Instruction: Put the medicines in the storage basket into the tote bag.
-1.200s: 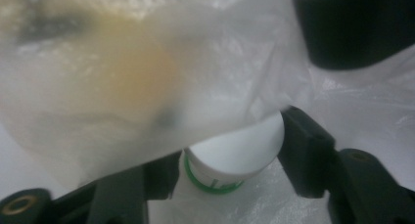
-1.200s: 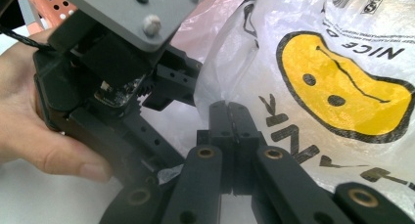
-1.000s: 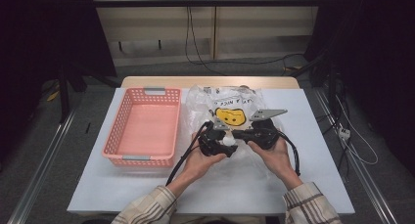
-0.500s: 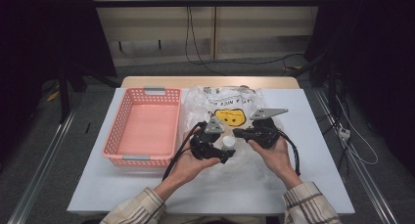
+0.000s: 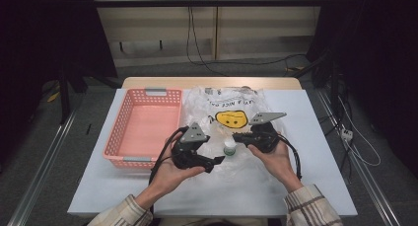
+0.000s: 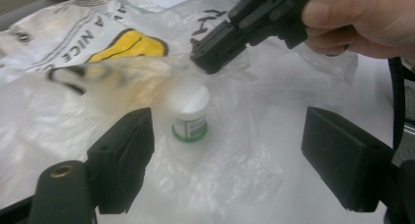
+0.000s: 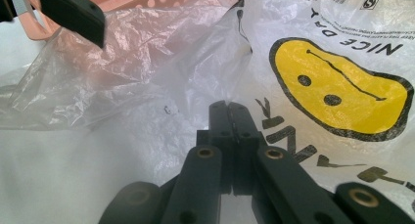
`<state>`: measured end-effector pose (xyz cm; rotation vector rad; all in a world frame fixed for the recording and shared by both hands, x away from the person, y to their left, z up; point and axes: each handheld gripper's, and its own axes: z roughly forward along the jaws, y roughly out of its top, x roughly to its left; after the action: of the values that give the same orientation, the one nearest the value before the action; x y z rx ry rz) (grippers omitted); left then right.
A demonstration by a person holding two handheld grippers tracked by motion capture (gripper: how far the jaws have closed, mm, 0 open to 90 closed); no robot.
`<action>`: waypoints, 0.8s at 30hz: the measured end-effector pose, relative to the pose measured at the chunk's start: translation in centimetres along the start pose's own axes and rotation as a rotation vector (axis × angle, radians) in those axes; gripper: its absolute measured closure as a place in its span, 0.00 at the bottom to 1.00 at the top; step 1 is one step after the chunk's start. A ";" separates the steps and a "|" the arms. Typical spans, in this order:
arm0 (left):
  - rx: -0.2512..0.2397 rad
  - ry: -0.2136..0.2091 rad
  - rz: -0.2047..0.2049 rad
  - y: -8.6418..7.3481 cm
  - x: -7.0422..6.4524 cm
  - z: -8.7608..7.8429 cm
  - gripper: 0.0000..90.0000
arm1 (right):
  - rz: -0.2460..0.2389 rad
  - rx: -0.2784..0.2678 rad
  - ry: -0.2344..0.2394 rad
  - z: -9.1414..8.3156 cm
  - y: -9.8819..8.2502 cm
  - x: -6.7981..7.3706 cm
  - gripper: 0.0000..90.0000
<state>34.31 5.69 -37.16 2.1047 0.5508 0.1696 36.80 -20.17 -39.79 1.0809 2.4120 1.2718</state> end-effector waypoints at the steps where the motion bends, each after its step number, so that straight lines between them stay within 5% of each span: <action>1: -0.010 0.012 0.000 -0.2 0.0 -0.5 0.22 | 0.001 0.005 -0.006 0.1 0.0 0.1 1.00; 11: 0.000 0.063 -0.024 -3.0 0.7 -3.0 0.20 | 0.003 0.037 -0.008 0.1 -0.9 0.9 0.89; 24: -0.007 0.097 -0.026 -5.5 -0.6 -4.2 0.12 | 0.024 -0.054 -0.094 -3.7 -2.0 1.2 0.55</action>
<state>30.62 11.18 -39.25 2.0900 0.6342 0.2588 33.06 -22.40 -38.95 1.1321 2.2895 1.2561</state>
